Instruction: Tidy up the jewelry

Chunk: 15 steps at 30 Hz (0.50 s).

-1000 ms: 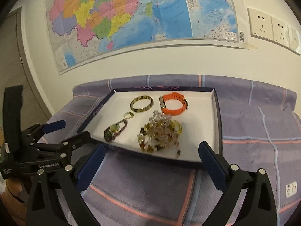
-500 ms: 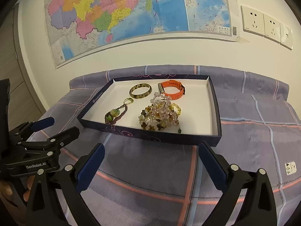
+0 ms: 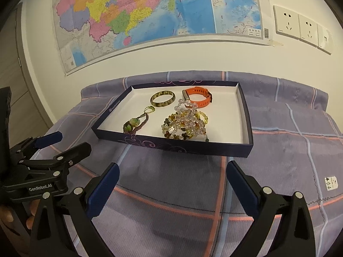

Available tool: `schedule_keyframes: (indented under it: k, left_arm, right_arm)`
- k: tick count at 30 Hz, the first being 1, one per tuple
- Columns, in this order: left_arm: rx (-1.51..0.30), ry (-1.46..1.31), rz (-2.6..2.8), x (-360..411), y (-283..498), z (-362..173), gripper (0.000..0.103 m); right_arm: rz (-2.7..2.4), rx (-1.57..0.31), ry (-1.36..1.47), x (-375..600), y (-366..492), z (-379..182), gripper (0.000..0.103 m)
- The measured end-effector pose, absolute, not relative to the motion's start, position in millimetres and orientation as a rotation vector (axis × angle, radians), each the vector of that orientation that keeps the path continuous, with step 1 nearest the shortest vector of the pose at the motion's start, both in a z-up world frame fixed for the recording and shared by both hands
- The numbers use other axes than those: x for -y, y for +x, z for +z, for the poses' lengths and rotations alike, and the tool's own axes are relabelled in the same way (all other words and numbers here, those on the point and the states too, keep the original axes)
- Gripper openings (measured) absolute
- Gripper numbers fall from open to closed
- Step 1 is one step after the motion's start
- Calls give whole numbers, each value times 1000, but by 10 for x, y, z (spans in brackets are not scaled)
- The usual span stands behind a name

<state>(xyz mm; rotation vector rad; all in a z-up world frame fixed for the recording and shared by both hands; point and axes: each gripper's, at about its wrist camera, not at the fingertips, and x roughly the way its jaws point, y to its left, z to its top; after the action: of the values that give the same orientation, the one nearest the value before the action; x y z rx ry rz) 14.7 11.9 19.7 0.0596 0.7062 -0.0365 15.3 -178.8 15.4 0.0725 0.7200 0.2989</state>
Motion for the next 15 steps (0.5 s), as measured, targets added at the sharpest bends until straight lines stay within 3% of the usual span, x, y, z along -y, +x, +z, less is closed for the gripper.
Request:
schedule_keyframes:
  k: [15]
  left_arm:
    - [-715, 61, -36, -103, 119, 184, 97]
  right_arm:
    - [297, -716, 68, 1789, 128, 150, 96]
